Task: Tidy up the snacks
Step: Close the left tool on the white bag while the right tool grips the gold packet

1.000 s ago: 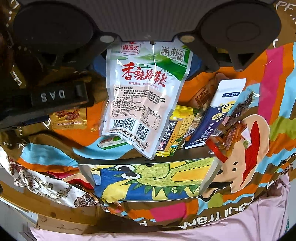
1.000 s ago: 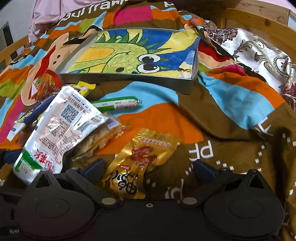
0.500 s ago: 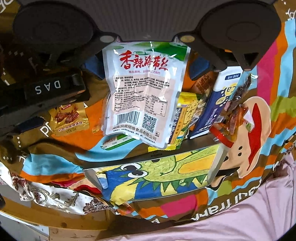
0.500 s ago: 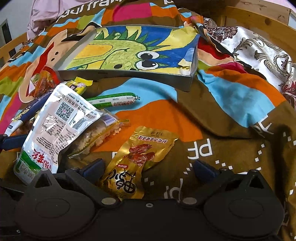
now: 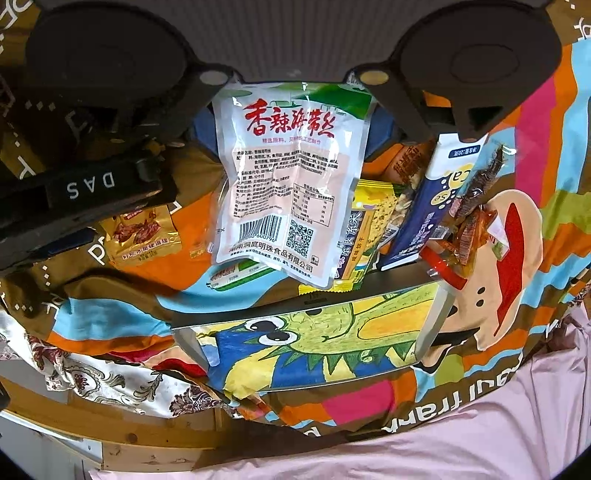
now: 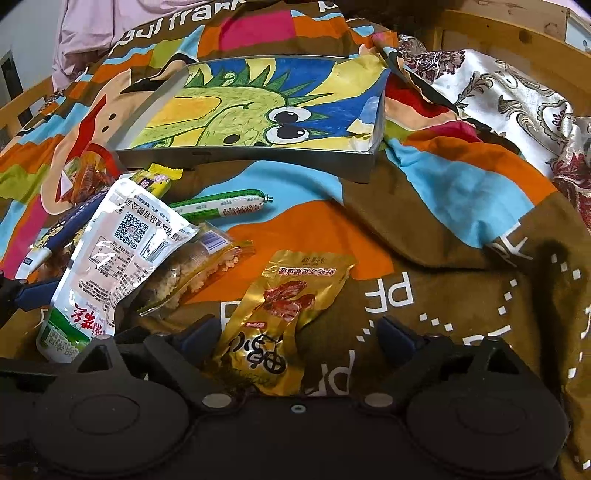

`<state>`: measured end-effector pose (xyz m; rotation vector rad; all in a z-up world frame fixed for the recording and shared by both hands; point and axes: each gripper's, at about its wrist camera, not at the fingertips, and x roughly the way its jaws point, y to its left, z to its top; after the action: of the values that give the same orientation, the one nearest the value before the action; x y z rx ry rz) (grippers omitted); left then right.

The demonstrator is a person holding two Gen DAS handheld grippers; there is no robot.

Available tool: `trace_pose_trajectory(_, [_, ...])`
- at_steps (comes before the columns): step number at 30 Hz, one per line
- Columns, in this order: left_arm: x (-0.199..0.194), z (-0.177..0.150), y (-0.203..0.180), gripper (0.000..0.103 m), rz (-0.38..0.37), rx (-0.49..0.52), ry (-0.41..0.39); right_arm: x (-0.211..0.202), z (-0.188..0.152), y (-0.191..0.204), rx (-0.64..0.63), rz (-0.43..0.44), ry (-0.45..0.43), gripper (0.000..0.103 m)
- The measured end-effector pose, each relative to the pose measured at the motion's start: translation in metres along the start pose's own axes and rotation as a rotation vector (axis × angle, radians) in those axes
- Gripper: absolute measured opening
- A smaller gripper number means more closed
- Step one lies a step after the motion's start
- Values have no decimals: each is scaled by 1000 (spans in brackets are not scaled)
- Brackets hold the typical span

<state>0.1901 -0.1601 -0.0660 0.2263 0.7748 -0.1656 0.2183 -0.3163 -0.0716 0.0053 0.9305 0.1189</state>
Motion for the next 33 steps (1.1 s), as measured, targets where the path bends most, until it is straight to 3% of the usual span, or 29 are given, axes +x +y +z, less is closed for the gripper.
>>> trace_pose_trajectory(7, [0, 1, 1, 82, -4, -6, 6, 4, -1, 3, -21, -17, 9, 100])
trace_pose_trajectory(12, [2, 1, 3, 83, -10, -26, 11, 3, -1, 1, -3, -17, 1, 97])
trace_pose_trajectory(20, [-4, 1, 3, 75, -7, -41, 3, -8, -4, -1, 17, 0, -36, 68])
trace_pose_trajectory(23, [-6, 2, 2, 71, -4, -47, 6, -13, -6, -3, 33, 15, -39, 62])
trace_pose_trajectory(33, [-8, 2, 3, 70, -16, -68, 12, -13, -10, -12, 122, 44, -21, 74])
